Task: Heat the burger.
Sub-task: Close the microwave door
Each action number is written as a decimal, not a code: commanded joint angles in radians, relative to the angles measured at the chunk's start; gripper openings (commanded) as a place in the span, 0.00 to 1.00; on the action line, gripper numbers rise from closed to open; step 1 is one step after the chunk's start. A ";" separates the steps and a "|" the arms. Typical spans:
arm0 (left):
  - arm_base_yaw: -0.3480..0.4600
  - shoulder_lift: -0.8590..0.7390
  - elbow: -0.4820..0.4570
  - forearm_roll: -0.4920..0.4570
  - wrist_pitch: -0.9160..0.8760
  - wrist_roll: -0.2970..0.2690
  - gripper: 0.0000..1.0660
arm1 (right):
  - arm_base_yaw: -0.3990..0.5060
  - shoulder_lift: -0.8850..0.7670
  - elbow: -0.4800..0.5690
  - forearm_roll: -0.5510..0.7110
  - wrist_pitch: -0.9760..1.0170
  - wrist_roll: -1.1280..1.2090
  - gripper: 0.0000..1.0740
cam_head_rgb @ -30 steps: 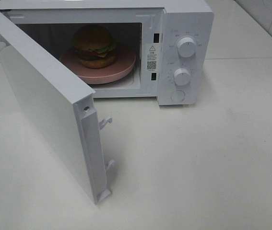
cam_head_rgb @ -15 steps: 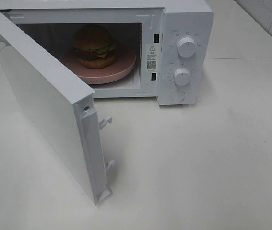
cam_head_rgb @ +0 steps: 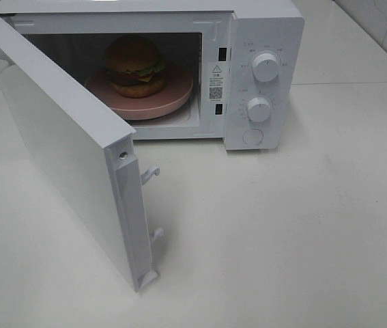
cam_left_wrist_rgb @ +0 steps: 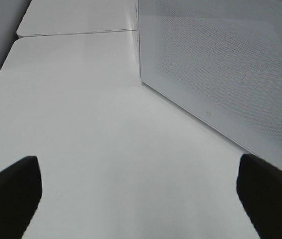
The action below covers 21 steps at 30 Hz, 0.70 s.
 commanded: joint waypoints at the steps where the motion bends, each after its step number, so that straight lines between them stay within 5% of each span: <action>1: 0.001 -0.016 0.003 -0.005 -0.008 -0.001 0.94 | -0.003 -0.026 0.003 0.000 -0.006 -0.008 0.59; 21: 0.001 -0.016 0.003 -0.005 -0.008 -0.001 0.94 | 0.001 -0.026 0.003 0.000 -0.006 -0.008 0.59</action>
